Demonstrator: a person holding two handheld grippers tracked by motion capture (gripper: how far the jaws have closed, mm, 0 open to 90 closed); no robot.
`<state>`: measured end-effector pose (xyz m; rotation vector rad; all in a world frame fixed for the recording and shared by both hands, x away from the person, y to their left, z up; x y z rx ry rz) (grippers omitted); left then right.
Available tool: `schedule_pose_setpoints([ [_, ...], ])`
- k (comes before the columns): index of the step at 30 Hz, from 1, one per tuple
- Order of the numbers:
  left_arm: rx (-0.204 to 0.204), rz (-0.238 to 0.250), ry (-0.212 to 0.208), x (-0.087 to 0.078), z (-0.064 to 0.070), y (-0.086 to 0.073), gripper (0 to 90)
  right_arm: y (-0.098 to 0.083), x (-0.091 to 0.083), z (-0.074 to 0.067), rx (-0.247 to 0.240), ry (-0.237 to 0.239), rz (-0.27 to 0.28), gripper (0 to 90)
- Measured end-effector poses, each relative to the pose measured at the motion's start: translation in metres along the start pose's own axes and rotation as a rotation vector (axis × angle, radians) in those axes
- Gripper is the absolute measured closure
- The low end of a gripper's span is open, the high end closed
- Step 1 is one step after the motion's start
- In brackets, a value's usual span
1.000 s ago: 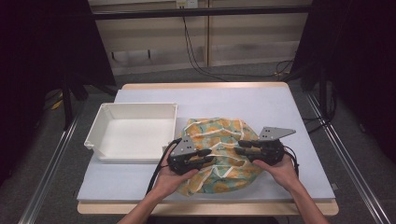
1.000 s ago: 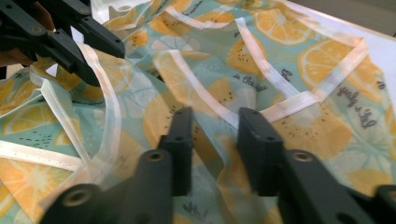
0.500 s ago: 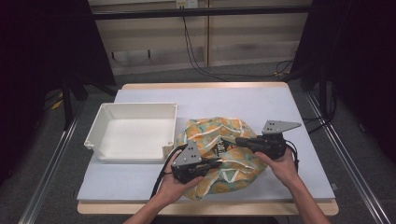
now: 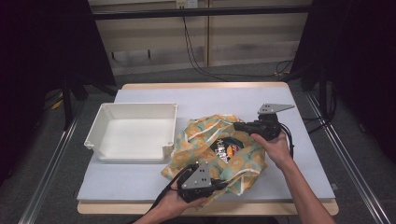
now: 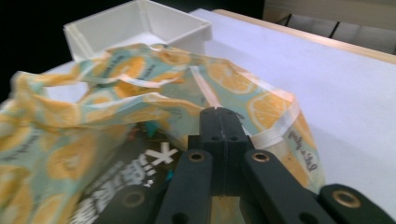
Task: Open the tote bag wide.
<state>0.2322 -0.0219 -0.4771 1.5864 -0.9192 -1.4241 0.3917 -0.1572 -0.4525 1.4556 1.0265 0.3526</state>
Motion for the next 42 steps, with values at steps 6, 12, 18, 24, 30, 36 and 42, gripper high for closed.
schedule_pose_setpoints([
  [6, 0.006, -0.020, -0.039, 0.002, 0.016, -0.007, 90.0, 0.001, 0.011, 0.022, 0.026, -0.049, -0.011, 90.0],
  [12, 0.023, -0.038, -0.091, 0.004, 0.033, -0.015, 90.0, -0.003, 0.019, 0.041, 0.043, -0.102, -0.034, 90.0],
  [18, -0.012, -0.027, -0.065, 0.003, 0.028, -0.017, 86.5, -0.009, 0.020, 0.046, 0.069, -0.097, -0.022, 90.0],
  [24, -0.079, 0.035, -0.068, -0.005, 0.016, -0.009, 81.5, -0.003, 0.013, 0.033, 0.038, -0.060, 0.002, 90.0],
  [30, -0.086, 0.046, -0.041, -0.017, 0.011, -0.004, 72.3, 0.000, 0.004, 0.025, 0.022, -0.065, 0.016, 77.8],
  [36, -0.109, 0.110, -0.010, -0.033, -0.002, 0.008, 70.4, -0.002, -0.005, 0.021, 0.020, -0.078, 0.019, 69.3],
  [42, -0.118, 0.124, 0.021, -0.038, -0.025, 0.026, 73.9, 0.000, -0.011, 0.017, 0.016, -0.071, 0.023, 64.2],
])
Point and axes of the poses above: each handheld gripper's, and its own axes: x roughly forward along the jaws, y roughly out of its top, z roughly to its right, the point moved 9 cm from there along x, roughly forward along the jaws, and after that the axes turned 5 degrees about z, right-handed, at the moved point
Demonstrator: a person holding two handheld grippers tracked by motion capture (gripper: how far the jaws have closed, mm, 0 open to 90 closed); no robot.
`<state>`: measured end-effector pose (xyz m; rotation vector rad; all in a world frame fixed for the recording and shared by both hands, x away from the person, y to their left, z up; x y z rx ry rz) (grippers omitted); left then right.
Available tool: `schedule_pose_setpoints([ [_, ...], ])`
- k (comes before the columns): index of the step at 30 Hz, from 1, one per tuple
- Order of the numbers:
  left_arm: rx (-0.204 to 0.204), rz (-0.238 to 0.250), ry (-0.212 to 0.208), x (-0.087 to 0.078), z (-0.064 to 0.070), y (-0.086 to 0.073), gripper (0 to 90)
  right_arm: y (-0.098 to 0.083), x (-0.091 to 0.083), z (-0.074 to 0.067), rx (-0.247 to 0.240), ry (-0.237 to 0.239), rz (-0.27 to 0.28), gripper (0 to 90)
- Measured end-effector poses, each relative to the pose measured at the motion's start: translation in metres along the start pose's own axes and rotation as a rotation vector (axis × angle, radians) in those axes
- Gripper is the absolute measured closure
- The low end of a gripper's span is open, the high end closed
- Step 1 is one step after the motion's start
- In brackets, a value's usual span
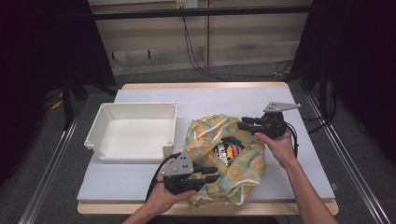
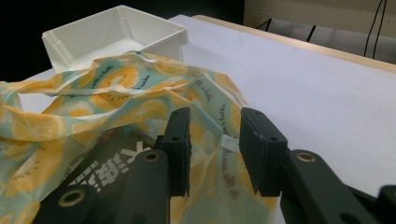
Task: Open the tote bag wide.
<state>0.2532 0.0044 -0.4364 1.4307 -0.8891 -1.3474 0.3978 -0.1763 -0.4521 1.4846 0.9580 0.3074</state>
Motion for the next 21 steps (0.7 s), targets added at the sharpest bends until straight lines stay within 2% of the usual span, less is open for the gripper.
schedule_pose_setpoints([
  [4, -0.021, -0.004, 0.016, 0.006, -0.012, 0.002, 73.8, 0.000, -0.003, -0.005, -0.010, 0.017, -0.003, 61.7],
  [5, -0.026, -0.020, 0.027, 0.015, -0.018, 0.000, 73.8, -0.001, -0.003, -0.006, -0.014, 0.018, -0.008, 61.6],
  [6, -0.026, -0.020, 0.027, 0.015, -0.018, 0.000, 73.1, -0.001, -0.003, -0.006, -0.014, 0.018, -0.008, 61.6],
  [8, -0.040, -0.037, 0.023, 0.028, -0.021, 0.000, 71.7, -0.003, -0.003, -0.008, -0.016, 0.018, -0.016, 61.5],
  [9, -0.035, -0.051, 0.022, 0.033, -0.022, 0.000, 70.0, -0.003, -0.003, -0.008, -0.017, 0.017, -0.016, 61.2],
  [10, -0.053, -0.051, 0.011, 0.038, -0.021, 0.001, 63.2, -0.004, -0.003, -0.008, -0.021, 0.019, -0.018, 60.5],
  [11, -0.068, -0.056, 0.008, 0.042, -0.022, 0.002, 63.2, -0.004, -0.003, -0.008, -0.021, 0.019, -0.018, 60.5],
  [13, -0.086, -0.072, 0.005, 0.050, -0.024, 0.000, 52.1, -0.006, -0.003, -0.006, -0.016, 0.015, -0.021, 57.8],
  [15, -0.106, -0.083, -0.011, 0.058, -0.021, -0.003, 50.1, -0.010, -0.002, -0.005, -0.008, 0.017, -0.030, 56.7],
  [16, -0.086, -0.113, -0.003, 0.066, -0.018, -0.007, 49.6, -0.012, -0.001, -0.005, -0.006, 0.019, -0.033, 55.8],
  [17, -0.086, -0.113, -0.003, 0.066, -0.018, -0.007, 49.2, -0.012, -0.001, -0.005, -0.006, 0.019, -0.033, 55.8],
  [18, -0.086, -0.130, -0.018, 0.074, -0.013, -0.011, 49.1, -0.015, 0.000, -0.004, -0.005, 0.022, -0.036, 55.1],
  [21, -0.066, -0.164, 0.008, 0.079, -0.013, -0.016, 49.6, -0.016, 0.002, -0.004, -0.005, 0.023, -0.036, 55.4],
])
Point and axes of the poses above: each handheld gripper's, and its own axes: x roughly forward along the jaws, y roughly out of its top, z roughly to its right, the point moved 9 cm from there along x, roughly forward along the jaws, and after that the axes turned 5 degrees about z, right-handed, at the moved point
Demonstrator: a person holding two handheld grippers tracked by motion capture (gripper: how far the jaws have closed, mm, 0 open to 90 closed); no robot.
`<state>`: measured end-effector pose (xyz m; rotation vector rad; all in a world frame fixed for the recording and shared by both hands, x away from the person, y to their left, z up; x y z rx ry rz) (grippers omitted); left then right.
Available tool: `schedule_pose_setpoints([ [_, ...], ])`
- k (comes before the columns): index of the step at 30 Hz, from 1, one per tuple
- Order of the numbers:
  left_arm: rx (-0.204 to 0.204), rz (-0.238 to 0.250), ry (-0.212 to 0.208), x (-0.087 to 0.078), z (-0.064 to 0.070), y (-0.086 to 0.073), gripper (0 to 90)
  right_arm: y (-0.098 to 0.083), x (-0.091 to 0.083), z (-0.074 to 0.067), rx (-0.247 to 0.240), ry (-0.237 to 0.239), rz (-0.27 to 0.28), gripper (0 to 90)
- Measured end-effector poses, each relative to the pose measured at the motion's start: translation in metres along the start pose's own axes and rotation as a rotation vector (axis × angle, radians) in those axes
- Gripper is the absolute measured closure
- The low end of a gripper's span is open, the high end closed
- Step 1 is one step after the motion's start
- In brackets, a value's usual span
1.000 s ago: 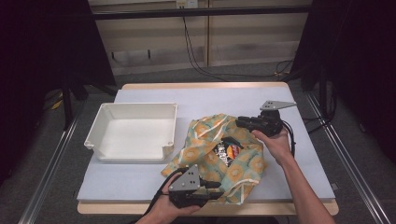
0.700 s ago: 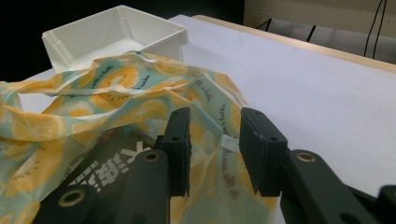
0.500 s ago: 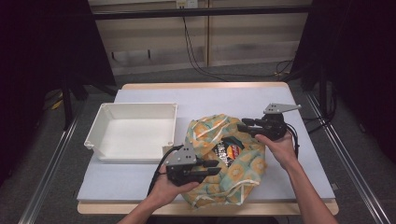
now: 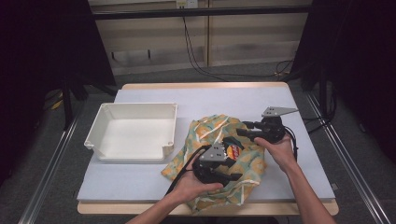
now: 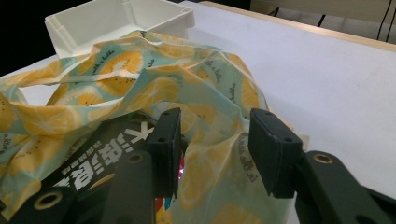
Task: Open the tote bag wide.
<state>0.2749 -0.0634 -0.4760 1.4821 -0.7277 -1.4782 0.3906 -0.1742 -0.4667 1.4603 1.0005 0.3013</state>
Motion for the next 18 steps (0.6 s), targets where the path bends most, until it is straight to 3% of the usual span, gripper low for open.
schedule_pose_setpoints([
  [2, 0.003, -0.017, 0.018, 0.004, 0.000, -0.004, 51.7, 0.000, 0.002, 0.001, -0.012, -0.007, 0.000, 57.0],
  [3, 0.003, -0.022, 0.015, 0.005, 0.001, -0.005, 63.0, -0.001, 0.006, 0.003, -0.020, -0.021, -0.003, 60.1],
  [5, 0.000, -0.008, -0.006, 0.007, 0.005, -0.004, 74.4, -0.002, 0.007, 0.004, -0.022, -0.019, -0.007, 61.5],
  [6, 0.005, -0.009, -0.008, 0.006, 0.007, -0.003, 74.4, -0.003, 0.009, 0.005, -0.024, -0.022, -0.012, 64.2],
  [7, 0.005, 0.000, -0.037, 0.006, 0.012, 0.000, 79.5, -0.004, 0.010, 0.005, -0.019, -0.020, -0.012, 68.4],
  [8, 0.019, 0.003, -0.039, 0.005, 0.015, 0.002, 83.9, -0.004, 0.011, 0.006, -0.019, -0.022, -0.009, 74.8],
  [11, 0.052, 0.010, -0.059, 0.006, 0.028, 0.009, 85.3, -0.004, 0.011, 0.008, -0.014, -0.024, -0.008, 81.1],
  [12, 0.066, 0.011, -0.059, 0.008, 0.031, 0.010, 87.3, -0.004, 0.011, 0.011, -0.005, -0.027, -0.008, 87.9],
  [18, 0.096, 0.017, -0.070, 0.020, 0.043, 0.014, 89.9, -0.002, 0.009, 0.022, 0.017, -0.058, 0.010, 90.0],
])
Point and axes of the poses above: each handheld gripper's, and its own axes: x roughly forward along the jaws, y roughly out of its top, z roughly to its right, the point moved 9 cm from there along x, roughly forward along the jaws, and after that the axes turned 5 degrees about z, right-handed, at the moved point
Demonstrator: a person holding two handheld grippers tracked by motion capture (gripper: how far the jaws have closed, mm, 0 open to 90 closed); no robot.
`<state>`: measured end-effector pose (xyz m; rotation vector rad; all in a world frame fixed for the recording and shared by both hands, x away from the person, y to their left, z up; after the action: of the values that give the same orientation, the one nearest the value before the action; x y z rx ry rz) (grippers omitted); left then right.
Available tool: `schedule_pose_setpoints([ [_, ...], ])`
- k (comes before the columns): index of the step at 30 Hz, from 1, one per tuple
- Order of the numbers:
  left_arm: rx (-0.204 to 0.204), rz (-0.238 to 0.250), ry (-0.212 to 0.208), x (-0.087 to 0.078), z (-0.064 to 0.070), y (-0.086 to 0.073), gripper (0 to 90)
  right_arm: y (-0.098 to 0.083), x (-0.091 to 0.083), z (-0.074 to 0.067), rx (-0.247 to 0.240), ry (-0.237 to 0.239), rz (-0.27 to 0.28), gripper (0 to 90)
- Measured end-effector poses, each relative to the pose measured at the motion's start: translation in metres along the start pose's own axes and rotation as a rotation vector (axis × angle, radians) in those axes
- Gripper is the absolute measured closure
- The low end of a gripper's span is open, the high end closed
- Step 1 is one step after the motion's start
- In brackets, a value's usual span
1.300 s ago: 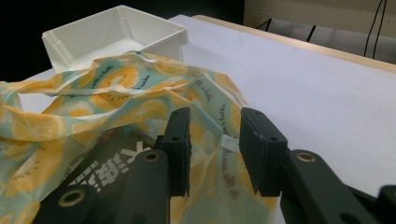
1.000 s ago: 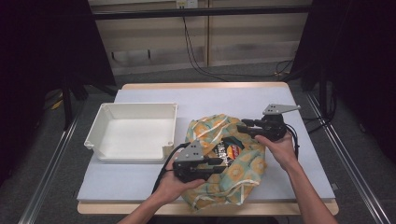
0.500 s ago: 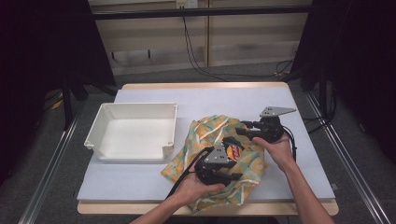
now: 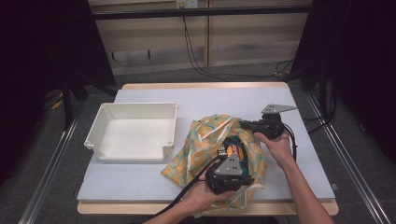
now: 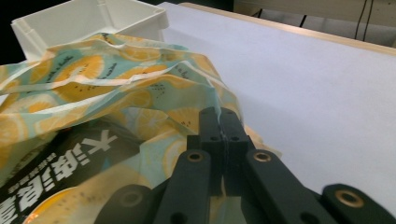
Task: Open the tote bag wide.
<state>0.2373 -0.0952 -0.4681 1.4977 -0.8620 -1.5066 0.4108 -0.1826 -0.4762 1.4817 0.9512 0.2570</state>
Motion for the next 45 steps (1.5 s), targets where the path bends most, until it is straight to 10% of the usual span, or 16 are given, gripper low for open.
schedule_pose_setpoints([
  [9, 0.100, -0.062, 0.047, 0.031, 0.013, -0.003, 90.0, -0.004, 0.005, 0.022, -0.014, -0.076, -0.030, 90.0],
  [25, 0.051, -0.155, 0.030, 0.055, 0.008, -0.052, 89.5, -0.037, -0.004, 0.057, 0.004, -0.188, -0.083, 90.0],
  [37, 0.003, -0.102, 0.014, 0.048, 0.003, -0.050, 83.3, -0.054, 0.013, 0.064, 0.017, -0.185, -0.145, 89.2],
  [45, -0.021, -0.043, 0.004, 0.028, 0.001, -0.037, 74.7, -0.035, -0.007, 0.050, 0.027, -0.164, -0.080, 66.2],
])
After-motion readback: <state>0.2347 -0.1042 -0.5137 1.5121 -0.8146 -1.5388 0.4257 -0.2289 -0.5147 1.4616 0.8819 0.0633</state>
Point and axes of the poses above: each handheld gripper's, and its own axes: x roughly forward along the jaws, y roughly out of its top, z roughly to its right, the point moved 9 cm from there along x, roughly forward along the jaws, and after that the axes turned 5 degrees about z, right-handed, at the moved point
